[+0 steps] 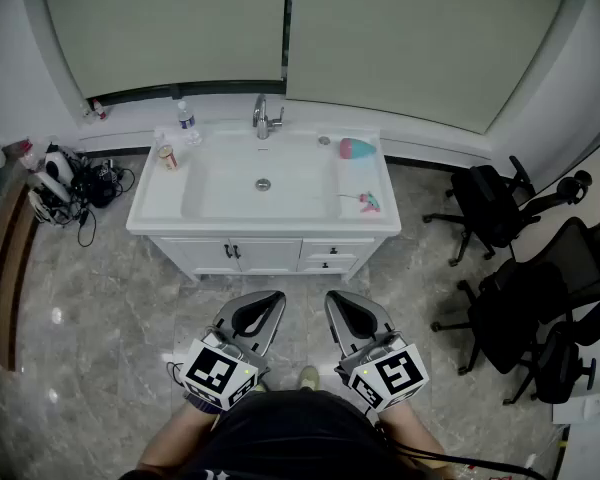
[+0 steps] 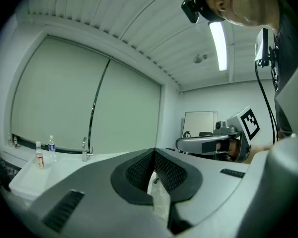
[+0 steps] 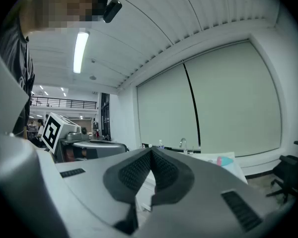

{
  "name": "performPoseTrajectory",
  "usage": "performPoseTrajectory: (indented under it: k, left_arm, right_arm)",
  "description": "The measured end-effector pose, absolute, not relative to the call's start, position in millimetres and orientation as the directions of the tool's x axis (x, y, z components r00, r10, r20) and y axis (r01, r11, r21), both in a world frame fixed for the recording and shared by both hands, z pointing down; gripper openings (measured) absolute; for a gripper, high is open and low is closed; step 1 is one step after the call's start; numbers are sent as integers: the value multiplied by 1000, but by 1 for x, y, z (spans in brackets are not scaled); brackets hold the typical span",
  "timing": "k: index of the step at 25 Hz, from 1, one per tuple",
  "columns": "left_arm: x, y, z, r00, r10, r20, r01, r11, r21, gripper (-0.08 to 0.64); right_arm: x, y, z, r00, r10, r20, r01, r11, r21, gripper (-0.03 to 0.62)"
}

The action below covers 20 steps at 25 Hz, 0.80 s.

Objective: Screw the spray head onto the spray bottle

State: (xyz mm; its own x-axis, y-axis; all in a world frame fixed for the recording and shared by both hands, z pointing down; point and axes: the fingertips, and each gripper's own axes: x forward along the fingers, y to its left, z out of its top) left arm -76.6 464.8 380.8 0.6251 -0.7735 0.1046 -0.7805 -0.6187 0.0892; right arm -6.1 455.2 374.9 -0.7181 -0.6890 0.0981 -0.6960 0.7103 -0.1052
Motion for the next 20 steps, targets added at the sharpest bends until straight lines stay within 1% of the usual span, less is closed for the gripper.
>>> performPoseTrajectory:
  k: [15, 20]
  left_arm:
    - [-67, 460, 390, 624, -771, 128, -781, -616, 100, 5]
    - [-49, 447, 399, 632, -760, 150, -775, -624, 103, 5]
  right_arm:
    - [1, 450, 379, -725, -681, 101, -688, 715, -122, -2]
    - [24, 435, 383, -720, -690, 75, -692, 704, -162, -2]
